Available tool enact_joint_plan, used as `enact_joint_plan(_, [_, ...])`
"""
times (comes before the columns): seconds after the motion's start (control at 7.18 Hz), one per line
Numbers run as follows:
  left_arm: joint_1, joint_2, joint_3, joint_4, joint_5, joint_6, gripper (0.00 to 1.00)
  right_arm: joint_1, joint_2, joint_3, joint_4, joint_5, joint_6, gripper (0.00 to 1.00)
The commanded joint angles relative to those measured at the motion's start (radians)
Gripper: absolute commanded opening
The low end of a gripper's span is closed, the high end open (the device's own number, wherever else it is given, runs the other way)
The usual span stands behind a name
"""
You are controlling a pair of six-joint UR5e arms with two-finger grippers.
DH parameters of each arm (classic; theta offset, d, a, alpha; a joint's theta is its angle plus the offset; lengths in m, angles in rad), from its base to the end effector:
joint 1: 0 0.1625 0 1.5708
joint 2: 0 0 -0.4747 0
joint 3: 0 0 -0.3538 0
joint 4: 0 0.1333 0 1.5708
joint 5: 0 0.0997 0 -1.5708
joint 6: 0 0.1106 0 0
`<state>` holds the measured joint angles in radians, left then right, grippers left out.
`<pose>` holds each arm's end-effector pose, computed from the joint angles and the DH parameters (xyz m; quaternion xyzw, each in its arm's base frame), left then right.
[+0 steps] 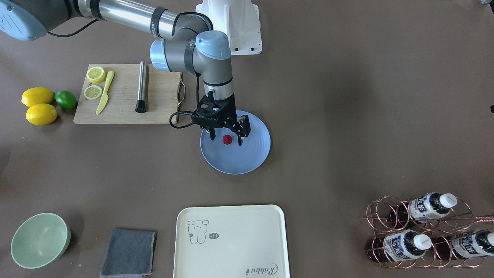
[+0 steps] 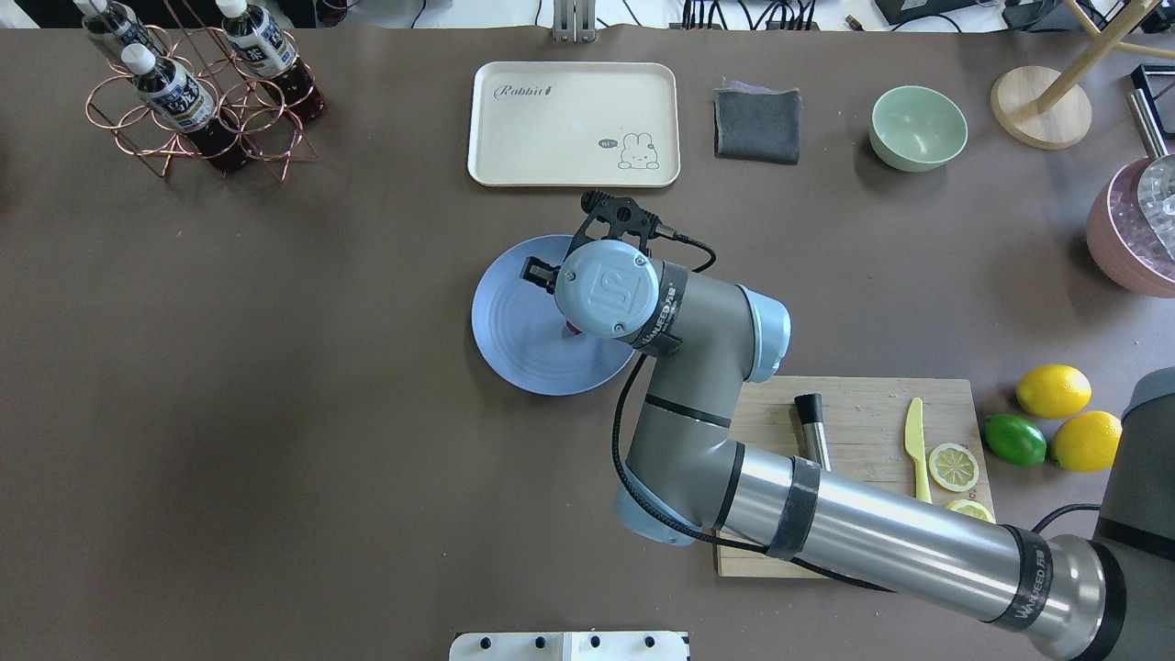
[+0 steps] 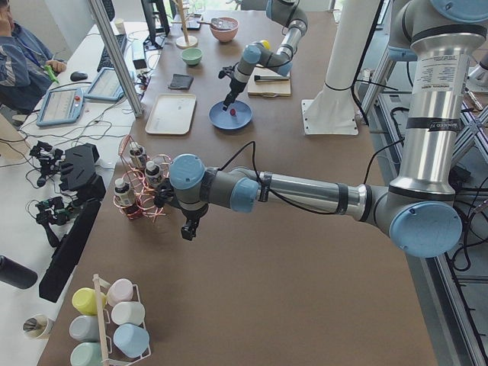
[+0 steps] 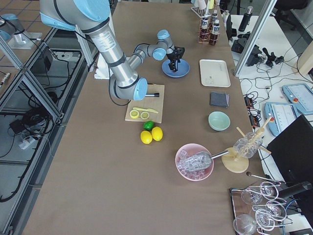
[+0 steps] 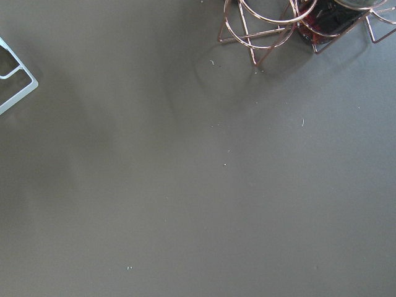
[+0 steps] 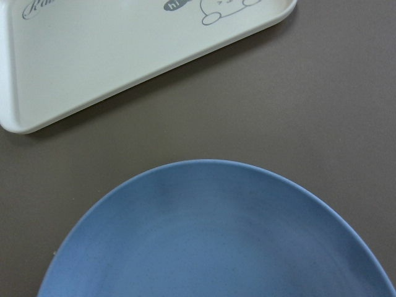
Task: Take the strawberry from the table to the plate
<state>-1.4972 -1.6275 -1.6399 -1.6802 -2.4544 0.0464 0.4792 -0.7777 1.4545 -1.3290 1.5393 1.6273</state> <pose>-0.0116 -0.4934 0.6370 0.1003 0.4260 0.1039 0.8931 -0.6135 -0.4729 0.2618 0.1068 -0.4304 0.2439 0.8624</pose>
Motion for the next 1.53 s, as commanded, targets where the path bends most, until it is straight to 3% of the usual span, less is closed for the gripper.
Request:
enact_joint_plan(0.0, [0.000, 0.000, 0.002, 0.004, 0.000, 0.000, 0.98, 0.137, -0.011, 0.102, -0.160, 0.170, -0.126, 0.99])
enact_joint_plan(0.14, [0.000, 0.017, 0.003, 0.005, 0.002, -0.002, 0.98, 0.232, -0.046, 0.136, -0.230, 0.267, -0.249, 0.99])
enact_joint_plan(0.56, [0.000, 0.029, 0.003, 0.011, 0.014, 0.001, 0.98, 0.541, -0.341, 0.334, -0.310, 0.496, -0.765, 0.99])
enact_joint_plan(0.97, [0.000, 0.029, 0.009, 0.039, 0.020, 0.006, 0.98, 0.753, -0.437, 0.382, -0.510, 0.538, -1.244, 0.99])
enact_joint_plan(1.11, [0.000, 0.029, 0.026, 0.040, 0.020, 0.051, 0.98, 0.825, -0.504, 0.379, -0.504, 0.585, -1.397, 0.99])
enact_joint_plan(1.39, [-0.002, 0.023, 0.067, 0.040, 0.020, 0.096, 0.98, 0.941, -0.616, 0.371, -0.503, 0.596, -1.628, 0.99])
